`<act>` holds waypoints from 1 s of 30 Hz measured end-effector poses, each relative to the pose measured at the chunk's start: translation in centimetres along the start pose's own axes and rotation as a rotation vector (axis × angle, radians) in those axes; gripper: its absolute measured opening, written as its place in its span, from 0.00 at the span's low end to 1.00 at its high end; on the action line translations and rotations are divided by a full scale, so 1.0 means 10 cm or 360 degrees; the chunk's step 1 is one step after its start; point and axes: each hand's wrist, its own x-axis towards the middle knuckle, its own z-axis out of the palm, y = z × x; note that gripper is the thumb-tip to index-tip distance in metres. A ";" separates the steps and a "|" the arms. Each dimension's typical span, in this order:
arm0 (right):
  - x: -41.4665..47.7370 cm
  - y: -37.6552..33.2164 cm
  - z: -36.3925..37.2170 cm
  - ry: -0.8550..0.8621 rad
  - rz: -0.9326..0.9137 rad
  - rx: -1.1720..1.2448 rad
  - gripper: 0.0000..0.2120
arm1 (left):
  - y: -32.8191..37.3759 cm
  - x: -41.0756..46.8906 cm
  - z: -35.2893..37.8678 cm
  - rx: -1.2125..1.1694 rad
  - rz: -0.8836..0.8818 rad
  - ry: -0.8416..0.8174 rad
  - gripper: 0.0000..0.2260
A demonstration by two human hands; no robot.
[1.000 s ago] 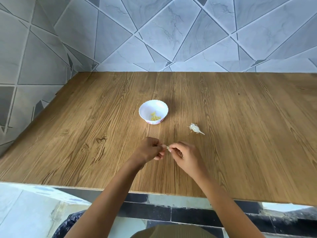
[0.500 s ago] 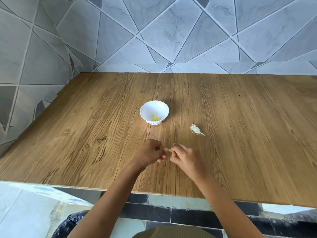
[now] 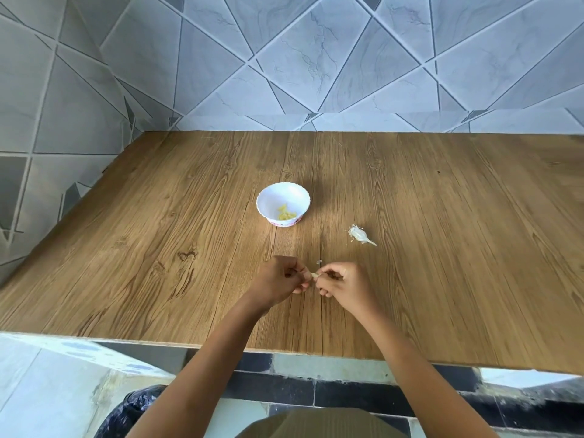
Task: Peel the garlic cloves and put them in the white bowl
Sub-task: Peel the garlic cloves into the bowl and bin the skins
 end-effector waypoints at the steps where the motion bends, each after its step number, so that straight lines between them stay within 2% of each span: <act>1: 0.00 -0.01 0.00 -0.0014 0.0047 0.0052 0.06 | -0.01 0.00 0.01 -0.0024 0.0002 0.0001 0.08; 7: 0.00 -0.06 0.02 0.0065 0.0188 0.0275 0.08 | -0.07 0.03 0.02 -0.0115 0.0023 0.0094 0.03; 12: 0.02 0.02 0.01 0.0164 0.0143 0.0065 0.05 | -0.09 0.02 -0.04 -0.0131 0.0039 0.0102 0.01; 14: 0.02 0.03 0.01 0.0138 0.0104 0.0066 0.06 | -0.09 0.03 -0.05 -0.0127 0.0030 0.0110 0.02; 20: 0.00 -0.05 0.00 -0.0025 0.0155 0.0388 0.06 | -0.07 0.05 -0.09 0.0036 0.0138 0.0112 0.01; 27: 0.02 -0.02 0.04 -0.0099 0.0155 0.0296 0.06 | -0.03 0.04 -0.06 0.0032 0.0105 0.0108 0.04; 30: 0.02 0.00 0.08 -0.0120 0.0150 0.0218 0.06 | 0.00 0.04 -0.03 -0.0103 -0.0022 0.0058 0.06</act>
